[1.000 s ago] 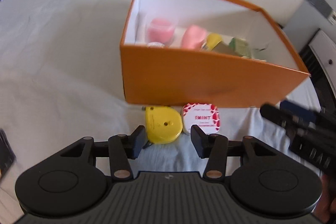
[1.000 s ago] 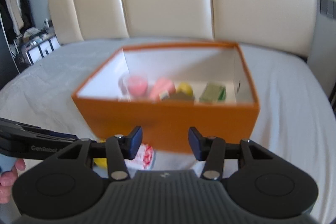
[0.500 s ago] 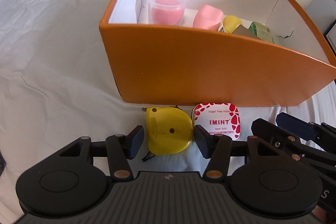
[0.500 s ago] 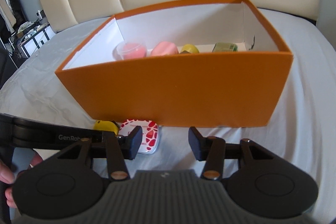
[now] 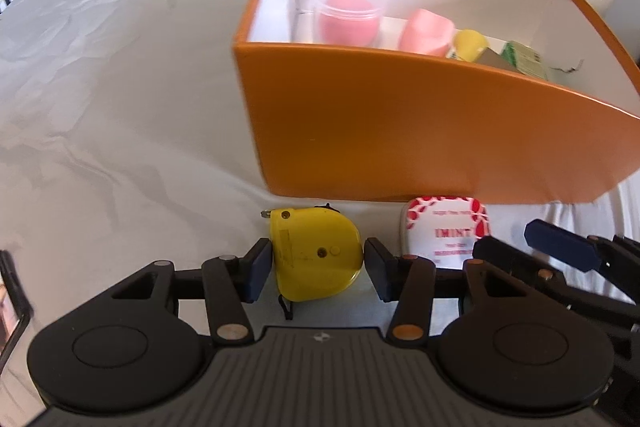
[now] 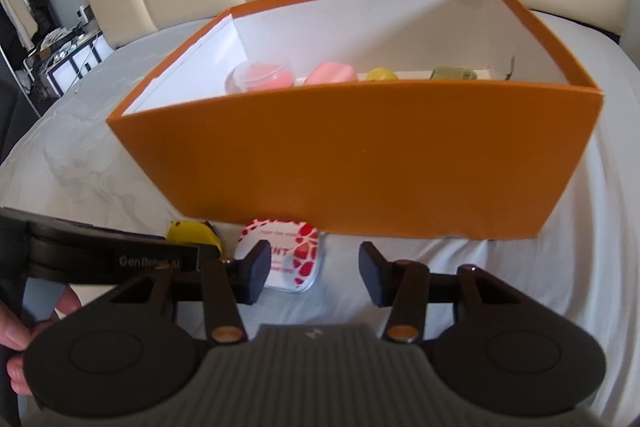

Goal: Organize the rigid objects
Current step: 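Grasp the yellow tape measure with left gripper while right grasps the IMINT tin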

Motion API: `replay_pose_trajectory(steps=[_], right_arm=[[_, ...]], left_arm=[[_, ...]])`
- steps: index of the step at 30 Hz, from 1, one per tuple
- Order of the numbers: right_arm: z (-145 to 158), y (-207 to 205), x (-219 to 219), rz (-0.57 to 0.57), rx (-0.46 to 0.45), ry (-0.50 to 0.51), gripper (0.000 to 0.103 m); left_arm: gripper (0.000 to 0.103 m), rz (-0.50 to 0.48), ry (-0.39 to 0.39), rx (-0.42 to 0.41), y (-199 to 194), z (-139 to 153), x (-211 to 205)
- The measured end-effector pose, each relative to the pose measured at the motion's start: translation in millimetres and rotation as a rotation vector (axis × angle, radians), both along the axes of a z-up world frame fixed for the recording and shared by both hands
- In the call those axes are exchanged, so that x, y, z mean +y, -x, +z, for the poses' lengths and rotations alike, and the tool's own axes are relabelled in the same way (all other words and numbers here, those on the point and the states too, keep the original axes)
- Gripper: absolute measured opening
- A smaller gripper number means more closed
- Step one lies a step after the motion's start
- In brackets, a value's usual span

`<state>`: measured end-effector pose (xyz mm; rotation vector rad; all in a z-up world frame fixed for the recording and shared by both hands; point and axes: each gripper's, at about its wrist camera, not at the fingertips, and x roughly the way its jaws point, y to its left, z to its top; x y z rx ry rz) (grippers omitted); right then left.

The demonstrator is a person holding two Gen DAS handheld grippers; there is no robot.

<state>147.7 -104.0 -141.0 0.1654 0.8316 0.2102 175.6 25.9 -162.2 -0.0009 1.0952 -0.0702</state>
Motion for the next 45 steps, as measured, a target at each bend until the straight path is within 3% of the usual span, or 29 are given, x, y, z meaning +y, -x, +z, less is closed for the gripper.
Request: replay_pose_trajectory(steps=[5, 16, 21, 30, 37, 45], right_arm=[[-3, -6, 16, 0.031, 0.006, 0.037, 0.049], [-12, -13, 30, 0.039, 0.022, 0.080, 0.060], [-17, -18, 43, 0.048, 0.023, 0.103, 0.060], [-24, -29, 63, 0.047, 0.030, 0.153, 0.063], [-30, -30, 79, 0.078, 0.003, 0.244, 0.063], [-29, -27, 55, 0.081, 0.052, 0.244, 0.062]], left_arm=[[0.061, 0.061, -0.005, 0.051, -5, -9, 12], [0.056, 0.098, 0.026, 0.042, -4, -8, 22], [0.056, 0.174, 0.048, 0.021, -3, -4, 37], [0.056, 0.213, 0.074, 0.014, -4, -3, 44], [0.056, 0.183, 0.070, 0.018, -2, -3, 43], [0.056, 0.087, 0.025, 0.048, -5, -9, 26]])
